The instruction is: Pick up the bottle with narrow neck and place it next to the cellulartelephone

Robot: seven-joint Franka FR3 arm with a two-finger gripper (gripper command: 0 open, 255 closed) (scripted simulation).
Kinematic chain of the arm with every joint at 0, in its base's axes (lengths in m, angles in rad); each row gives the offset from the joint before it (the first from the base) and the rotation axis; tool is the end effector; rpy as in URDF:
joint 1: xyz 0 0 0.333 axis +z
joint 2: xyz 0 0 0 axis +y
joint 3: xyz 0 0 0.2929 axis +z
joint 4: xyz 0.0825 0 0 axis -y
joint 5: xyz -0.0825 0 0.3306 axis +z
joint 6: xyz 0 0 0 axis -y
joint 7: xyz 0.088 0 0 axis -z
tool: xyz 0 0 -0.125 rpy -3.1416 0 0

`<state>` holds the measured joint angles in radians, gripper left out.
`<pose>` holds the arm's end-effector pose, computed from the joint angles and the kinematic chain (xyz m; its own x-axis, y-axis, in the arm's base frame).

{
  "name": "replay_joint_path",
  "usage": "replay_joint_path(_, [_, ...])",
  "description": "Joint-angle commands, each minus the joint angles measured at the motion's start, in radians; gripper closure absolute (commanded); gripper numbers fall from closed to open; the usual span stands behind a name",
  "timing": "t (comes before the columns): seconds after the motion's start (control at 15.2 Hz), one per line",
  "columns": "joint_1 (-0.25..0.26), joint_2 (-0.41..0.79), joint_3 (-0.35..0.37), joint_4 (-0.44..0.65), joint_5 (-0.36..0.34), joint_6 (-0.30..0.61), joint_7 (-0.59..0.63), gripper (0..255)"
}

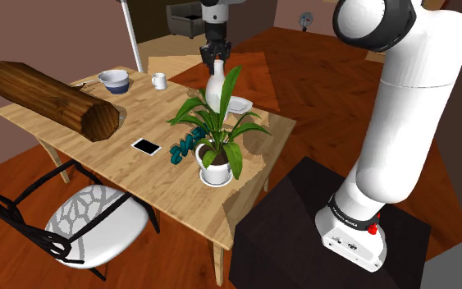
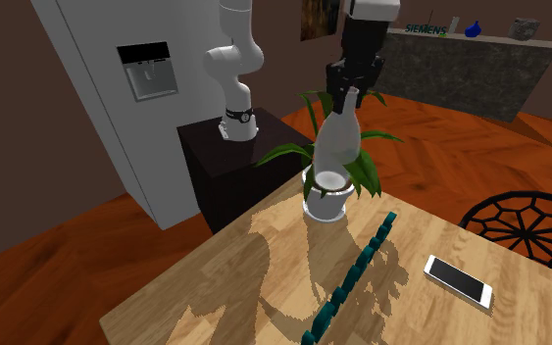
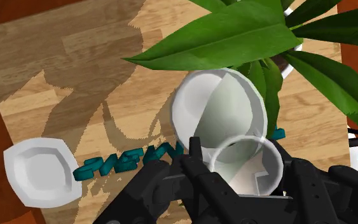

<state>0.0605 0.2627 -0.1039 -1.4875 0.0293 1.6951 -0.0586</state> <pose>0.5764 -0.0155 0.4876 0.9985 0.0137 -0.0535 0.0135 -0.9999 -0.0050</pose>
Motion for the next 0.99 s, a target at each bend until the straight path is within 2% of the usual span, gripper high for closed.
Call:
replay_joint_path(0.0, [0.022, 0.020, 0.013, 0.001, 0.000, 0.021, 0.036, 255])
replay_joint_path(0.46, [0.097, 0.132, 0.055, 0.047, 0.001, 0.088, 0.151, 255])
replay_joint_path(0.92, [0.172, 0.289, 0.086, 0.173, -0.004, 0.121, 0.256, 255])
